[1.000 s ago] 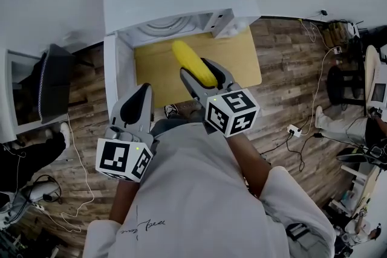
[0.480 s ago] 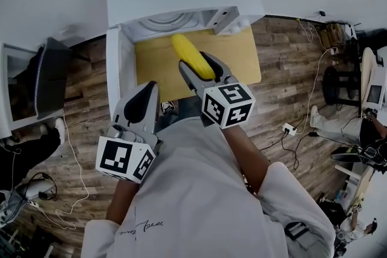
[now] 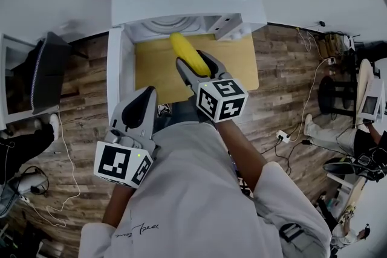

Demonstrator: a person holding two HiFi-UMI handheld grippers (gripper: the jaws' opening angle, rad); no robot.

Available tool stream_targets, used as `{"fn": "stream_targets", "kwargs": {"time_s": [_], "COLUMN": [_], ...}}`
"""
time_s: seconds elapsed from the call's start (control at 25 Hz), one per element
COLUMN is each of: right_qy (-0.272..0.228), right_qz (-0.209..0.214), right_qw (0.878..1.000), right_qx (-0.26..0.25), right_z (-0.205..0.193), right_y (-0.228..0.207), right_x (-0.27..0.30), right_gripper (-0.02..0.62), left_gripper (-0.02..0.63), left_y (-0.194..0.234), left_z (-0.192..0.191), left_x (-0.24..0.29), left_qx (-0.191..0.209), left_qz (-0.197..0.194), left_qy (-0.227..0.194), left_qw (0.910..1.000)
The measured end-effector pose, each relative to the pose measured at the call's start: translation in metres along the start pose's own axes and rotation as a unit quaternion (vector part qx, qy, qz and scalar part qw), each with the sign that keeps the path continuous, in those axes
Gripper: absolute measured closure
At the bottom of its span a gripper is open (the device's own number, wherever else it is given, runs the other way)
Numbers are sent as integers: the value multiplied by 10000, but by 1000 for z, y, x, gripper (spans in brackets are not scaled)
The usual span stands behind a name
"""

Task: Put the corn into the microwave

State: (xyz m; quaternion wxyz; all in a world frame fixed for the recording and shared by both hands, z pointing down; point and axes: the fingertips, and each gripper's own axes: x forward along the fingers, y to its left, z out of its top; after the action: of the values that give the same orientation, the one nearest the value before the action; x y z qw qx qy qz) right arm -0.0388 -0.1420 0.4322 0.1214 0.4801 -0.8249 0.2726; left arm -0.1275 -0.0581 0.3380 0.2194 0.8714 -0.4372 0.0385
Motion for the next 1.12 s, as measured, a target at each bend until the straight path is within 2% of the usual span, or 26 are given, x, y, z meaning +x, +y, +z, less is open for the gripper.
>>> {"fn": "stream_targets", "kwargs": {"time_s": [0.28,1.12], "right_qy": [50,264], "right_qz": [-10,-95], "right_qw": [10000,9996], "right_qx": [-44,-55], "right_z": [-2,-13], "right_y": [-5,-29], "right_x": [10,38], "right_gripper": [331,331], "left_gripper": [615,615], "left_y": [-6,-3], "left_z": [-10,-8], "left_x": [-2,-3], "left_qx": [-12,58], "left_qz": [-15,183], "left_qy": [94,66], "left_qw": [10000,9998]}}
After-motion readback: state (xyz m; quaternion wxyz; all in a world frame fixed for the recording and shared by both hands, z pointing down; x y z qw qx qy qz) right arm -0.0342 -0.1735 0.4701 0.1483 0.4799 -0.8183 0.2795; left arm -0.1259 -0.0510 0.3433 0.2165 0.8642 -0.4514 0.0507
